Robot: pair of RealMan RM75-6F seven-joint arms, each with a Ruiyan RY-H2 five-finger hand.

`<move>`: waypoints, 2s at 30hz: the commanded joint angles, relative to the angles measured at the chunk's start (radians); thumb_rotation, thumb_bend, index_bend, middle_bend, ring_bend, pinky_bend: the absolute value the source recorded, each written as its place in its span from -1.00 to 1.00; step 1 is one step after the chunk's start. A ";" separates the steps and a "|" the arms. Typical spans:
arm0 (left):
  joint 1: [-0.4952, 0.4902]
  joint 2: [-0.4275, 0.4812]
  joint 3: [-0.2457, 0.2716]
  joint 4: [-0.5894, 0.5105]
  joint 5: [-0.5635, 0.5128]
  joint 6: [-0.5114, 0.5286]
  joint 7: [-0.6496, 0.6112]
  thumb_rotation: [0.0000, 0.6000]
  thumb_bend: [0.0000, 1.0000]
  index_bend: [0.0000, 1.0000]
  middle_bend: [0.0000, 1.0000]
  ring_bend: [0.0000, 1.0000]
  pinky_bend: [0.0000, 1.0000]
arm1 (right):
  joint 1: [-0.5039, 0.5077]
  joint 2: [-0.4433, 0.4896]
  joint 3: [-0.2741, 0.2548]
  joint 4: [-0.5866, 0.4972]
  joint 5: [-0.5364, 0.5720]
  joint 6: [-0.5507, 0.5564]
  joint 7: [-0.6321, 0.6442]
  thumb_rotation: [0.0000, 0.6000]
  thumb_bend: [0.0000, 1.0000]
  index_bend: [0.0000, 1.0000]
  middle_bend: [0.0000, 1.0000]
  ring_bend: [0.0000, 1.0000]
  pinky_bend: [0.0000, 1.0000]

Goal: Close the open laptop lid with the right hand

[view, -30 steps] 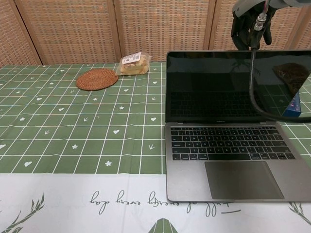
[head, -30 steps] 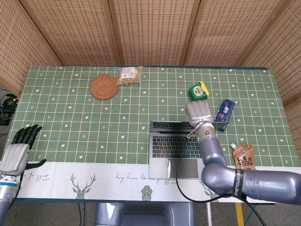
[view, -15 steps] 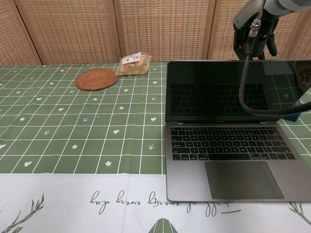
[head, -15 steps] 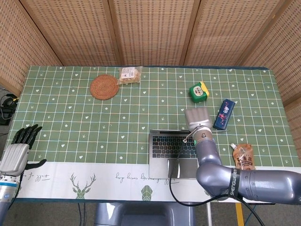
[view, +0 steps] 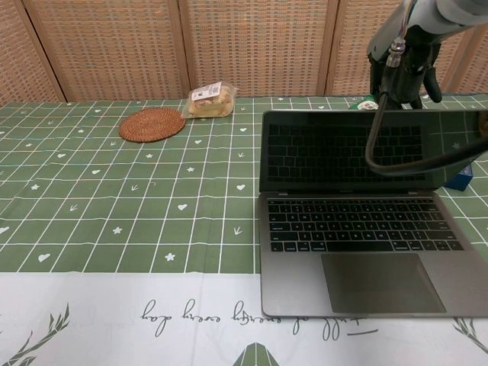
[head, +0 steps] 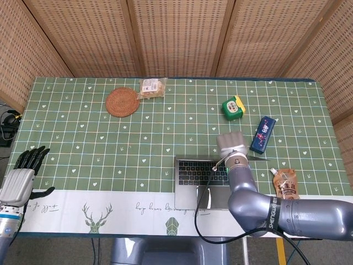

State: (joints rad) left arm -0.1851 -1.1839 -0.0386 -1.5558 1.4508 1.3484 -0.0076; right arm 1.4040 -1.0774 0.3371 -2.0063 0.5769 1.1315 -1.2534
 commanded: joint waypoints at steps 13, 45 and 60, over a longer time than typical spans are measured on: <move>0.000 0.001 0.002 0.000 0.006 0.004 -0.002 1.00 -0.72 -1.00 -1.00 -1.00 -1.00 | 0.017 -0.031 0.016 0.021 0.170 -0.011 -0.105 1.00 1.00 0.31 0.07 -0.10 -0.04; 0.004 0.003 0.013 -0.014 0.036 0.025 0.015 1.00 -0.72 -1.00 -1.00 -1.00 -1.00 | -0.121 -0.078 -0.035 -0.013 0.073 -0.054 -0.076 1.00 0.97 0.31 0.05 -0.13 -0.05; 0.017 0.006 0.018 -0.024 0.061 0.063 0.038 1.00 -0.72 -1.00 -1.00 -1.00 -1.00 | -0.191 -0.109 -0.125 -0.044 -0.081 -0.080 0.032 1.00 0.87 0.28 0.02 -0.15 -0.07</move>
State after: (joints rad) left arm -0.1685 -1.1773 -0.0213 -1.5792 1.5117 1.4117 0.0302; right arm 1.2184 -1.1816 0.2198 -2.0484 0.5042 1.0530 -1.2293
